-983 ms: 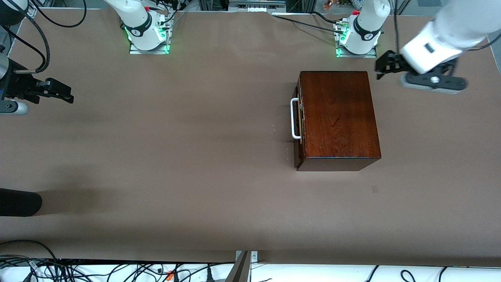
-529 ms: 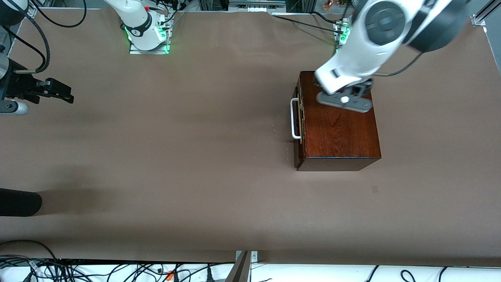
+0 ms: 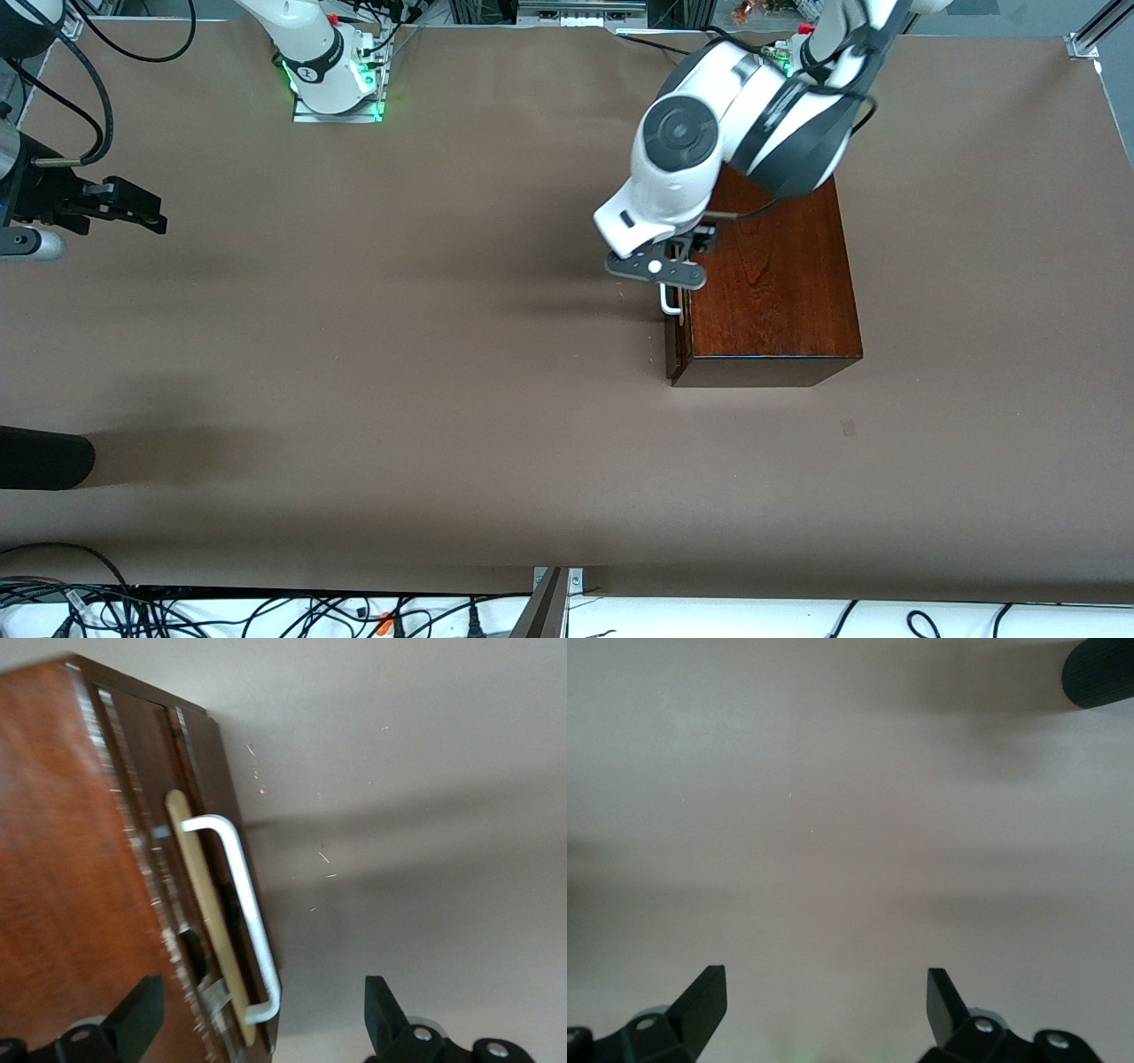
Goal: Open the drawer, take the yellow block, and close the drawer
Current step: 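Reach the left gripper to the white drawer handle of the box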
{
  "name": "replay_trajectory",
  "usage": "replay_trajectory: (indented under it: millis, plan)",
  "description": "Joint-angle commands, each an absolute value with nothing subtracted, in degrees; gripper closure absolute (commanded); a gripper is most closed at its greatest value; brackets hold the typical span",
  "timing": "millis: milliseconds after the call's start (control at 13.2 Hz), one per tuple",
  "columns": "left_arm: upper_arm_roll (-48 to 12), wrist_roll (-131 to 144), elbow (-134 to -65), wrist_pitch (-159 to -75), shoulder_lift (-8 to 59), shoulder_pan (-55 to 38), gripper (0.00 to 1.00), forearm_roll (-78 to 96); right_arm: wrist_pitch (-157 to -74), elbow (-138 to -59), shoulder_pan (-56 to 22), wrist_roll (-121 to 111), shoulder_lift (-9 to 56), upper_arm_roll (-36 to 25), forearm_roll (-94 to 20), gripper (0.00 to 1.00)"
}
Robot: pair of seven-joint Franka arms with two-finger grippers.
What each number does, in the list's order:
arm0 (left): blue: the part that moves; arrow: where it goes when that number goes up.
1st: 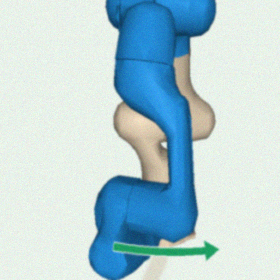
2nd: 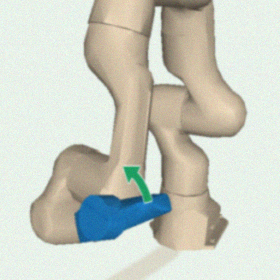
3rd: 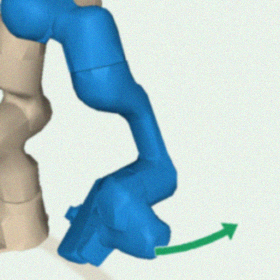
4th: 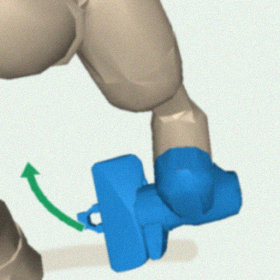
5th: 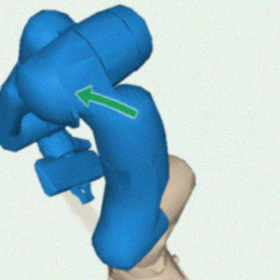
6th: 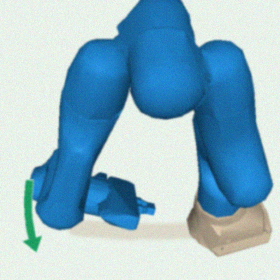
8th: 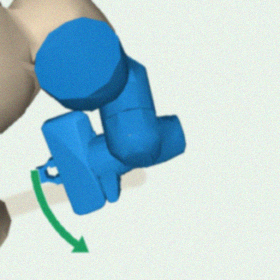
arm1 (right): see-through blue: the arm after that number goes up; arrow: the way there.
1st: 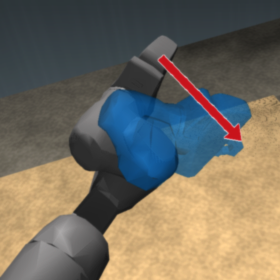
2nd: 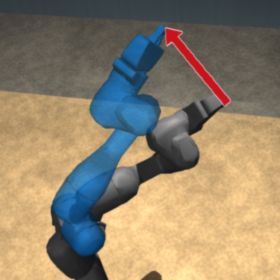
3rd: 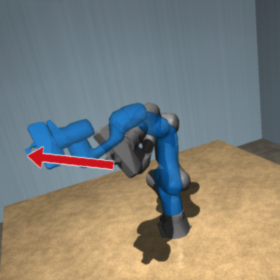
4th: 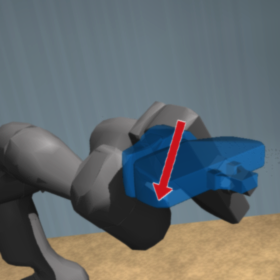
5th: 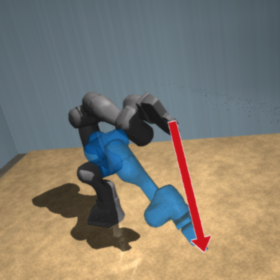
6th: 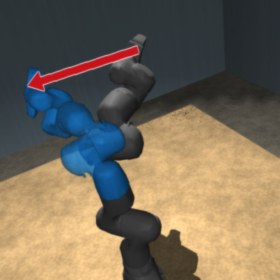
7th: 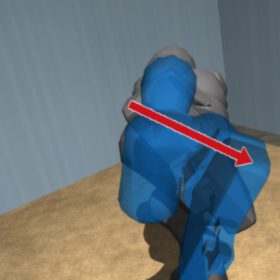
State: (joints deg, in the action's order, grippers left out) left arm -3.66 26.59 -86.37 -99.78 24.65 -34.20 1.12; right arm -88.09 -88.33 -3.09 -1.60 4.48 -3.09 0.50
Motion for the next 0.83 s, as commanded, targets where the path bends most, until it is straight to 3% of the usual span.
replay_trajectory:
  millis: [0, 756]
  plan:
    - [-2.72, 29.26, -84.99, -100.89, 27.41, -36.73, 0.00, -0.77, -88.07, -89.12, -2.20, -2.29, 3.52, -2.37, 0.18, 0.00]
    - [-2.72, 37.17, -92.72, -107.66, 29.18, -39.28, 0.00, -9.21, -88.07, -89.12, -2.20, -2.29, 3.52, -2.46, 0.18, 0.00]
